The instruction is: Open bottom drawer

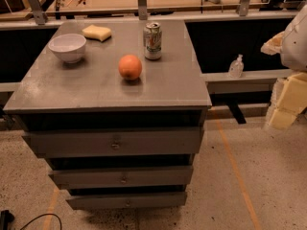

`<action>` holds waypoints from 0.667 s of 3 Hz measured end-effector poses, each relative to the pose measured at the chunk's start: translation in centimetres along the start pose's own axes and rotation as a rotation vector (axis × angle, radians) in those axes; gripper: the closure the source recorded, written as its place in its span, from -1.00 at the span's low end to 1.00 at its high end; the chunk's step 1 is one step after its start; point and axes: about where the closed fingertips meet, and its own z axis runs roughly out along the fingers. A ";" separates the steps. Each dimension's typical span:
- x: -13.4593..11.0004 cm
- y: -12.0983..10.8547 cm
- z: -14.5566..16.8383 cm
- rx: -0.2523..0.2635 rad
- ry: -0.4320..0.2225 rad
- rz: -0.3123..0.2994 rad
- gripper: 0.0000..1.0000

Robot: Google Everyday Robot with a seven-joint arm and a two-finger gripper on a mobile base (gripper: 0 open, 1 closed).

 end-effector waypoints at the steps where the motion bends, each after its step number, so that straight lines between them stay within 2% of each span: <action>1: 0.0 0.0 0.0 0.000 0.000 0.000 -1.00; 2: 0.5 0.8 3.1 -0.031 -0.034 0.025 -1.00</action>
Offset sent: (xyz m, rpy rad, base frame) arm 0.0047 0.0058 -0.1598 0.2250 0.1401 -0.0445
